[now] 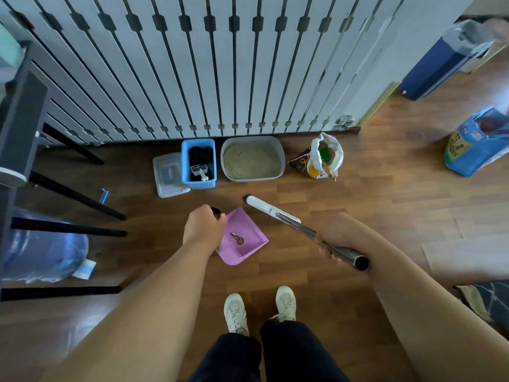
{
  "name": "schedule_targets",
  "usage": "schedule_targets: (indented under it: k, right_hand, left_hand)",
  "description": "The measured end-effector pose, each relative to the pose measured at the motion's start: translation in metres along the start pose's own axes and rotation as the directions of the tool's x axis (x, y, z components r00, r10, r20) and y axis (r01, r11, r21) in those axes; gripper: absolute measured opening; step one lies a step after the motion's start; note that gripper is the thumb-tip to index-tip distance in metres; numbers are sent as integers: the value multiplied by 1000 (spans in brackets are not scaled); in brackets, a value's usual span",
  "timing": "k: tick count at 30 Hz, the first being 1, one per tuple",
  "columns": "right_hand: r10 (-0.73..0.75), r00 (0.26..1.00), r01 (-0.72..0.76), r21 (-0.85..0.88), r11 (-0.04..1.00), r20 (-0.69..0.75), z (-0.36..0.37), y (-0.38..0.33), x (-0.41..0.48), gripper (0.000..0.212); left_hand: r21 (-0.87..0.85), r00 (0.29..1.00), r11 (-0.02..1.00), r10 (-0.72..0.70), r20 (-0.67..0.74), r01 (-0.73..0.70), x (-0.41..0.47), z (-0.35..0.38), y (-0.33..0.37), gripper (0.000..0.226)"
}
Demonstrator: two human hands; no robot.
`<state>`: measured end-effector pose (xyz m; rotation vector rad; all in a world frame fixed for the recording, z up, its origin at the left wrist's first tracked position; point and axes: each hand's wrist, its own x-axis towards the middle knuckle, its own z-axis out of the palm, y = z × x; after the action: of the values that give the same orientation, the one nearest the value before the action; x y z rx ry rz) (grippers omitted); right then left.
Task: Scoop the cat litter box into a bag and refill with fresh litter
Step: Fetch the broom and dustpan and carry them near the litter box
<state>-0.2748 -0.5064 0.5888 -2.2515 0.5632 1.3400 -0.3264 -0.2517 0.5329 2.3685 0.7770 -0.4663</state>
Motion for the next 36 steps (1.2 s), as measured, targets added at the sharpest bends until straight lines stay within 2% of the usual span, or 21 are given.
schedule_targets:
  k: [4, 7, 11, 16, 23, 28, 32, 36]
  right_hand:
    - [-79, 991, 79, -6, 997, -109, 3, -15, 29, 17]
    - [-55, 991, 45, -82, 996, -123, 11, -22, 54, 17]
    - [-69, 997, 58, -212, 975, -45, 16, -16, 69, 16]
    - [23, 989, 30, -353, 935, 146, 12, -3, 48, 18]
    - [-119, 968, 197, -374, 906, 221, -25, 15, -1, 17]
    - [-148, 975, 209, -468, 859, 164, -51, 27, -1, 23]
    - [-161, 986, 165, -389, 906, 42, -68, 30, 15, 25]
    - [-139, 990, 122, -318, 940, -30, -63, 37, 32, 16]
  left_hand:
    - [-2, 997, 997, -71, -23, 71, -5, 4, -6, 20]
    - [6, 992, 993, -121, -38, 121, -7, 10, -7, 20]
    - [1, 988, 990, -141, -61, 141, -3, 14, 4, 19]
    - [-34, 984, 986, -167, -58, 166, -4, 15, 20, 20]
    - [-25, 975, 979, -204, -84, 203, -17, 20, 33, 19]
    - [-62, 965, 975, -222, -141, 215, -36, 19, 27, 19]
    - [-66, 953, 970, -242, -181, 234, -56, 17, 17, 17]
    - [-50, 953, 974, -227, -198, 222, -76, 17, -1, 20]
